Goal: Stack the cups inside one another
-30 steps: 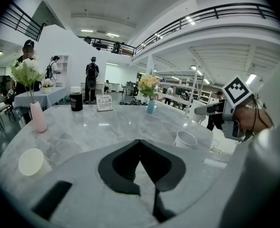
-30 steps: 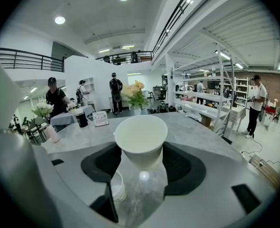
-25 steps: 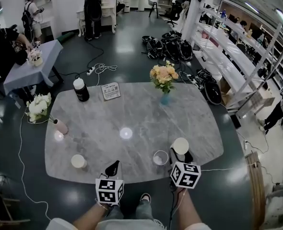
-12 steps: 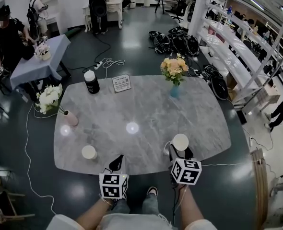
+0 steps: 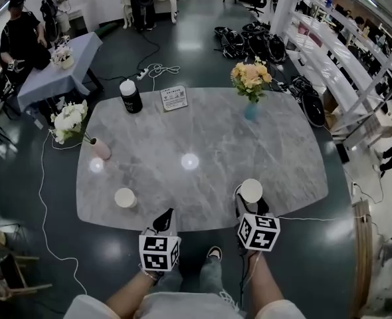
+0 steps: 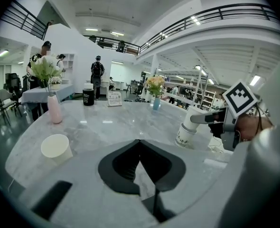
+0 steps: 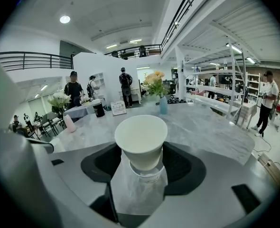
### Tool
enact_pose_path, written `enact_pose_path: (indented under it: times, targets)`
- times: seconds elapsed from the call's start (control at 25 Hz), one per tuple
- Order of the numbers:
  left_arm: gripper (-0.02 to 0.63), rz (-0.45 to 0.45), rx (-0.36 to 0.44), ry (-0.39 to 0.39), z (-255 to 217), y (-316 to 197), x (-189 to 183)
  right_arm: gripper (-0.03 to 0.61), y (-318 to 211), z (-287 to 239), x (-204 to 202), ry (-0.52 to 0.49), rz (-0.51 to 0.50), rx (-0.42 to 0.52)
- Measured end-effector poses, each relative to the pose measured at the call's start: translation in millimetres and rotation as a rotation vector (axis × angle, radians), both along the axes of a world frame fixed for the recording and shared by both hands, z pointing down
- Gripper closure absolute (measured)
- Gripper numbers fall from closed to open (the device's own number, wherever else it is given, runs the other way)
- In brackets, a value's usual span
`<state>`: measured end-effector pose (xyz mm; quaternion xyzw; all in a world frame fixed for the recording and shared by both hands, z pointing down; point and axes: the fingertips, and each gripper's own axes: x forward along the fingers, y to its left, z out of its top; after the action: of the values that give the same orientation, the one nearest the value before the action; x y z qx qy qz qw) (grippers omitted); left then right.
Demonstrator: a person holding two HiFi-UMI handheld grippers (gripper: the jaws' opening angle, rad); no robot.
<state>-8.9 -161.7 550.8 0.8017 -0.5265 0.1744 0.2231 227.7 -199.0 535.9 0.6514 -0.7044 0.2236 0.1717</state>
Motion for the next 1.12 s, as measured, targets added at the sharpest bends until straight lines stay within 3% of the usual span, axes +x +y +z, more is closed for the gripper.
enact_pose_path:
  times: [1.12]
  targets:
    - [0.617,-0.020,-0.048,0.004,16.6,2.0,15.9,0.321,0.4,20.5,13.8,0.027,-0.014,-0.048]
